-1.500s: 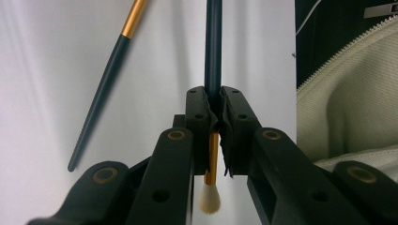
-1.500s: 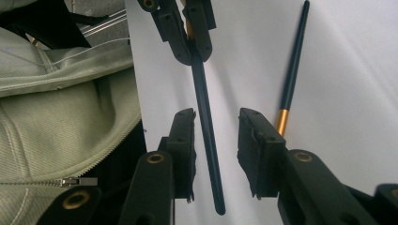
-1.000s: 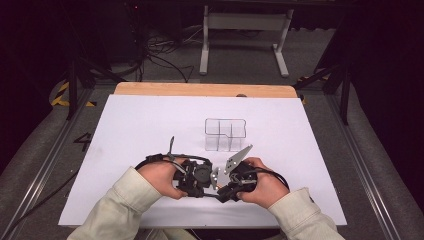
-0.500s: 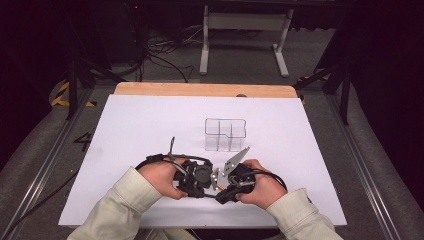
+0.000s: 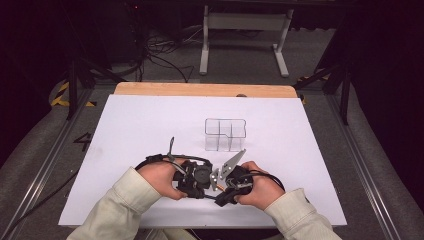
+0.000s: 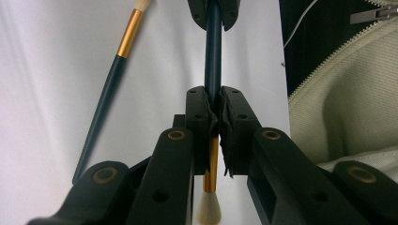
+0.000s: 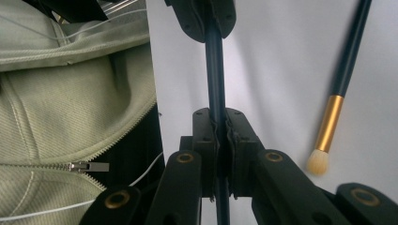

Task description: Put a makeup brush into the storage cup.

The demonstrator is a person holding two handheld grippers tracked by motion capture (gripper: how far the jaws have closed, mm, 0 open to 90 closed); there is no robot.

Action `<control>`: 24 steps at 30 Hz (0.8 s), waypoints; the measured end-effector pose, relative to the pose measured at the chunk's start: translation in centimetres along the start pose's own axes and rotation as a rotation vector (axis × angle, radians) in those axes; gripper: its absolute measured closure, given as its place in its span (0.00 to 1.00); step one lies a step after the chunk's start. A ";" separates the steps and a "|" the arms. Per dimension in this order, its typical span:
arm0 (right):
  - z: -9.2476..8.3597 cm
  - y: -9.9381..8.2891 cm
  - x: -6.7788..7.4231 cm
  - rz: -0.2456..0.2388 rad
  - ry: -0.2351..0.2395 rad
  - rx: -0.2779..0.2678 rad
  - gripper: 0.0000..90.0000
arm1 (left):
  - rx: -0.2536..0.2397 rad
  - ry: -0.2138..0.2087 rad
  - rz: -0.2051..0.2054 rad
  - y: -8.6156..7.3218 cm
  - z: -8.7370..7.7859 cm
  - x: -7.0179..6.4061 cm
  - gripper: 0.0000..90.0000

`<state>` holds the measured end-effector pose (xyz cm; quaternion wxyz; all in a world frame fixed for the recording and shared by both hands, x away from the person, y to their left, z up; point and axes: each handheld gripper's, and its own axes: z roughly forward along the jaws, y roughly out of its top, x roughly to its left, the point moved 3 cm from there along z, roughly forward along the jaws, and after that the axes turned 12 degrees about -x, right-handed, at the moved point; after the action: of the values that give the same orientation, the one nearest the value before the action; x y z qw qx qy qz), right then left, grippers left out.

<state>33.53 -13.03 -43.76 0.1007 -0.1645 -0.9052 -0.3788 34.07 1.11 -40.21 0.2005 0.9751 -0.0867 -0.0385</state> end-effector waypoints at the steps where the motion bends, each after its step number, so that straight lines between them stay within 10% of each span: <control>1: 0.0 -0.1 0.0 -0.014 0.008 0.001 0.94 | -0.013 -0.005 0.011 0.0 0.0 0.0 0.92; 9: -1.0 0.0 0.0 -0.046 0.009 0.007 0.94 | -0.062 0.028 -0.011 -0.5 -0.9 0.0 0.73; 19: -2.8 -0.5 -0.2 -0.035 -0.022 -0.025 0.94 | -0.339 0.074 -0.088 -3.3 -4.5 0.3 0.54; 24: -3.6 -0.4 -0.4 -0.030 -0.038 -0.093 0.94 | -0.413 0.185 -0.153 -5.2 -5.6 0.4 0.52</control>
<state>33.98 -15.96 -41.70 0.0701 -0.1625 -0.8906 -0.4189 35.83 7.92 -37.18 0.3992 0.9165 0.0158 0.0191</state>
